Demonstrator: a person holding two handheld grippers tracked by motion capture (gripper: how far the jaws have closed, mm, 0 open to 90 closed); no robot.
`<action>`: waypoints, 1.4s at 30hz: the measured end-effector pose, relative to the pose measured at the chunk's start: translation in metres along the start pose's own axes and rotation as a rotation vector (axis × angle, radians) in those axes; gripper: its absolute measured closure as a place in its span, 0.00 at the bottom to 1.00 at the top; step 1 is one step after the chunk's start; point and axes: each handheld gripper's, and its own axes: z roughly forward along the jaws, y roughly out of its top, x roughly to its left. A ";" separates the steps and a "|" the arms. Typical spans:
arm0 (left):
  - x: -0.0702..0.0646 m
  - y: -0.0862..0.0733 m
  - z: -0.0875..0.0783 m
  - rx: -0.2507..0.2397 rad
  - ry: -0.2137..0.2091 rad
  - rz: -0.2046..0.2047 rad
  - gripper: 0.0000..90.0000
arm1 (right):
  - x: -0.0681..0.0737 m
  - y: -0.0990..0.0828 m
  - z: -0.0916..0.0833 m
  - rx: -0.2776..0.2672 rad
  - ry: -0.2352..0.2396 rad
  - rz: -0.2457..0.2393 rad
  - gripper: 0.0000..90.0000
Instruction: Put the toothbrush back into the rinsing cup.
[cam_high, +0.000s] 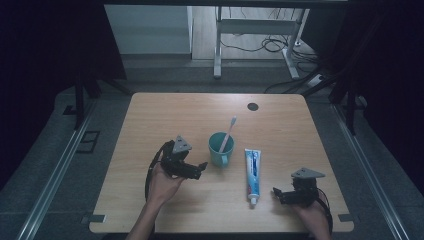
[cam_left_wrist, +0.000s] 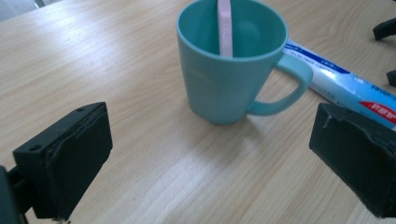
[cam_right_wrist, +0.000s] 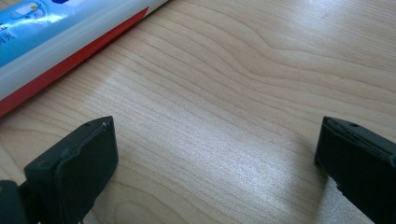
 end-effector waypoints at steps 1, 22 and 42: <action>0.000 0.000 0.000 0.000 0.000 0.000 0.00 | 0.000 0.000 0.000 0.000 0.000 0.000 0.00; -0.001 -0.049 -0.002 0.015 0.022 0.002 0.00 | 0.000 0.000 0.000 0.000 -0.004 0.001 0.00; -0.006 -0.090 0.012 0.096 0.040 0.009 0.00 | 0.000 0.000 0.000 -0.002 -0.005 0.000 0.00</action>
